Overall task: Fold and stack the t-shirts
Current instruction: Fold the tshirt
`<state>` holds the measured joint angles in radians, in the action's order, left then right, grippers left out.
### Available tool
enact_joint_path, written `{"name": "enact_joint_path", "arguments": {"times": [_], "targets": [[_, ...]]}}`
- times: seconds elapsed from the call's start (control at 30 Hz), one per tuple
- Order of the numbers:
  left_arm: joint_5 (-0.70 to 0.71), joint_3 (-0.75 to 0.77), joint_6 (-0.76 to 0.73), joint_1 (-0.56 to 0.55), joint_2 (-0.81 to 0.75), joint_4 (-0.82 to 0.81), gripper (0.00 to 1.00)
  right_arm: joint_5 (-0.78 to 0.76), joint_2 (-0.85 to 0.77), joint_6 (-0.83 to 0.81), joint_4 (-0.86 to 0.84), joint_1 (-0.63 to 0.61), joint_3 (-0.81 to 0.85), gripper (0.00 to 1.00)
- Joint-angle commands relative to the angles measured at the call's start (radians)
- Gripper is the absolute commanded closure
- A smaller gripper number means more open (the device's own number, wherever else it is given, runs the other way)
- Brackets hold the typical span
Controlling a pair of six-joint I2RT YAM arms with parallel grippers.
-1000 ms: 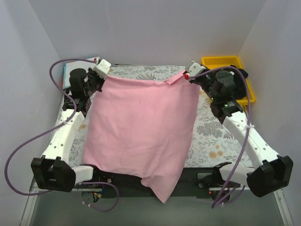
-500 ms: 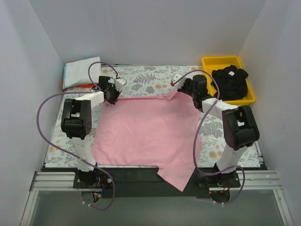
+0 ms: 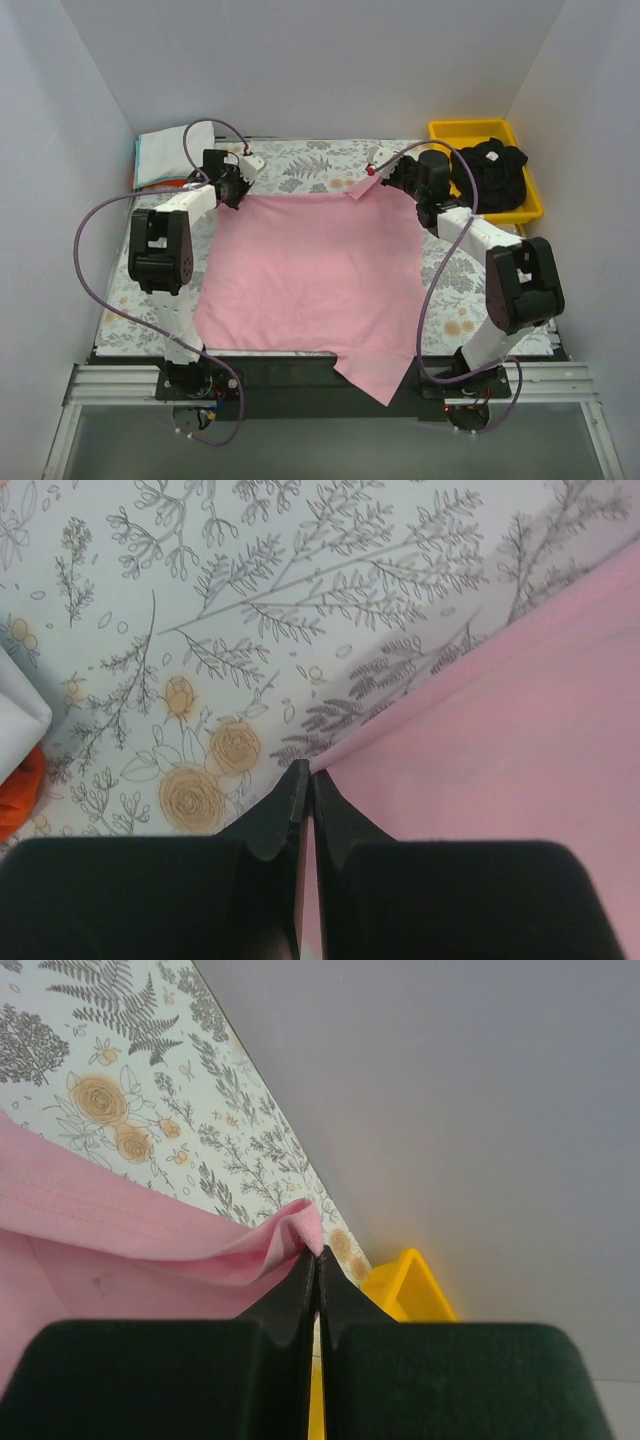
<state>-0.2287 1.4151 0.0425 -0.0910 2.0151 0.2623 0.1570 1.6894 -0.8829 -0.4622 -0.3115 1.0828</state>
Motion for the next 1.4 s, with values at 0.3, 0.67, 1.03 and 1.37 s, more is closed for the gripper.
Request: {"name": "enact_joint_path", "arguments": {"times": [0.3, 0.67, 1.03, 1.37], "targets": [[-0.107, -0.188, -0.216, 0.028, -0.314, 0.109, 1.0, 0.107, -0.371, -0.004, 0.289, -0.035, -0.199, 0.99], [-0.11, -0.32, -0.326, 0.03, -0.478, 0.299, 1.0, 0.119, -0.58, -0.004, 0.488, -0.078, -0.323, 0.99], [-0.044, -0.409, -0.325, 0.03, -0.466, 0.284, 1.0, 0.168, -0.666, 0.018, 0.688, -0.133, -0.369, 0.99], [-0.107, -0.395, -0.357, 0.028, -0.441, 0.366, 0.99, 0.104, -0.631, -0.011, 0.704, -0.166, -0.465, 0.99]]}}
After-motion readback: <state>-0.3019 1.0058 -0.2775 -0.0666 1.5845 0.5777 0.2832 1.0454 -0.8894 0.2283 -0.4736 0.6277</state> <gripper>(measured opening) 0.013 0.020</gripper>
